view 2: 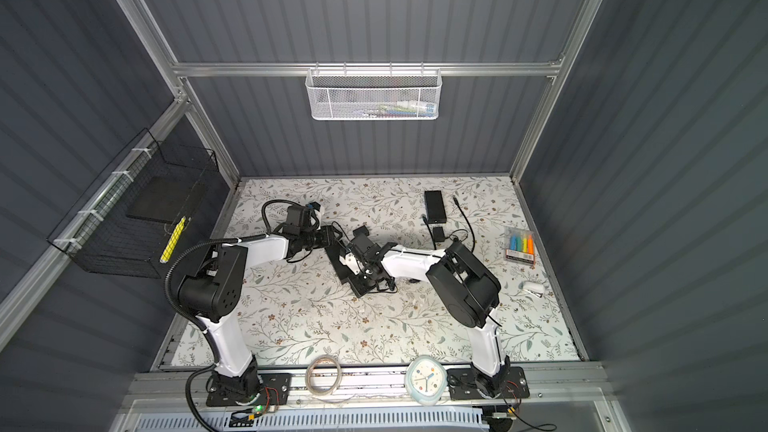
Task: Insert the plug into the switch port
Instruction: 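Align the plug tip with the switch's port edge using the right gripper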
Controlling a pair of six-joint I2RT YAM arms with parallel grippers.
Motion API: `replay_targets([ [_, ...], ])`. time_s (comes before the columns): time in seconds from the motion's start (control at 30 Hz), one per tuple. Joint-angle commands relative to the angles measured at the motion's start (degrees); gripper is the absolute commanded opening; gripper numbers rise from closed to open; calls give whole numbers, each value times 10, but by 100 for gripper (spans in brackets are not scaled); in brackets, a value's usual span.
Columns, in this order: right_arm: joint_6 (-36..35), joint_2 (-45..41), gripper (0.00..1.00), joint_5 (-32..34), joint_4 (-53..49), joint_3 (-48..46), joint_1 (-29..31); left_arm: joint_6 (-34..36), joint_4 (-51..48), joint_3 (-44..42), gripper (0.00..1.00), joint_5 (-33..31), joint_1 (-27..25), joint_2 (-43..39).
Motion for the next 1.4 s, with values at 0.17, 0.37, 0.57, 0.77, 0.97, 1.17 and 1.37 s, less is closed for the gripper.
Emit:
replay_targets([
  [0.17, 11, 24, 0, 23, -32, 7, -3, 13, -7, 3, 57, 10, 4, 5],
  [0.37, 15, 29, 0, 33, -45, 11, -3, 14, -8, 3, 56, 12, 4, 6],
  [0.57, 20, 32, 0, 46, -54, 7, -7, 16, -10, 3, 56, 12, 4, 6],
  [0.77, 22, 31, 0, 49, -57, 9, -10, 16, -8, 2, 56, 11, 4, 5],
  [0.97, 26, 34, 0, 46, -65, 9, -9, 19, -9, 2, 56, 9, 4, 6],
  [1.17, 22, 42, 0, 48, -75, 20, -4, 12, 1, 3, 56, 19, 4, 14],
  [1.37, 22, 46, 0, 50, -81, 26, 0, 11, 1, 3, 56, 19, 4, 16],
])
